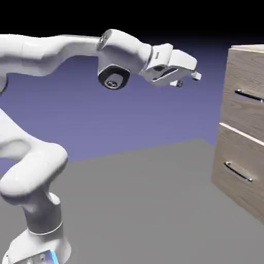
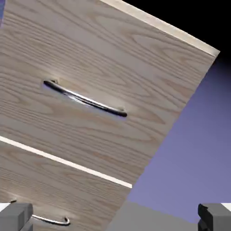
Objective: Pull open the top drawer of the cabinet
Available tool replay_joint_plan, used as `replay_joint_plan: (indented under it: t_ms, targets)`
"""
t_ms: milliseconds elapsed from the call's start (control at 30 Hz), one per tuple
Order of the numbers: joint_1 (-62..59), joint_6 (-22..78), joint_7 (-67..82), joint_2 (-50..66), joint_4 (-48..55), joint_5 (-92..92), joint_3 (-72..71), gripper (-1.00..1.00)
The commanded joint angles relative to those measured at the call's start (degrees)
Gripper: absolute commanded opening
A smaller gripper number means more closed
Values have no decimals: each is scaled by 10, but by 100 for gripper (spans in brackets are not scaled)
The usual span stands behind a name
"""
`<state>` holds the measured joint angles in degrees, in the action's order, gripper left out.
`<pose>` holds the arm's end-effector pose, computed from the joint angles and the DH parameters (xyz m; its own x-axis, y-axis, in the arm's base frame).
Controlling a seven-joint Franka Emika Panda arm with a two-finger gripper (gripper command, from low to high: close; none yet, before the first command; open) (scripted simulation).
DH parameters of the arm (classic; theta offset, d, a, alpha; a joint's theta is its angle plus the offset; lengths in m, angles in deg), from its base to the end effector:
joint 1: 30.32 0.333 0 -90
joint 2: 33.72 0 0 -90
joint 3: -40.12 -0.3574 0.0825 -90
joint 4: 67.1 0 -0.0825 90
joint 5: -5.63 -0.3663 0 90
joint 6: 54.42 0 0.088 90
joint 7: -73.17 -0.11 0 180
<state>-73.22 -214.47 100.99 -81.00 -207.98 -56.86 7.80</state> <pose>0.3435 -0.0166 0.6692 0.3281 -0.3160 0.8902 -0.2579 -0.9365 -0.2374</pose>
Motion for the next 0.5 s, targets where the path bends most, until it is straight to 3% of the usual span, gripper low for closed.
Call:
replay_joint_plan:
  t_ms: [0,467]
  targets:
    - [-15,5,25,-5,7,-22,-11,0]
    - [-232,74,374,-78,107,-332,-172,0]
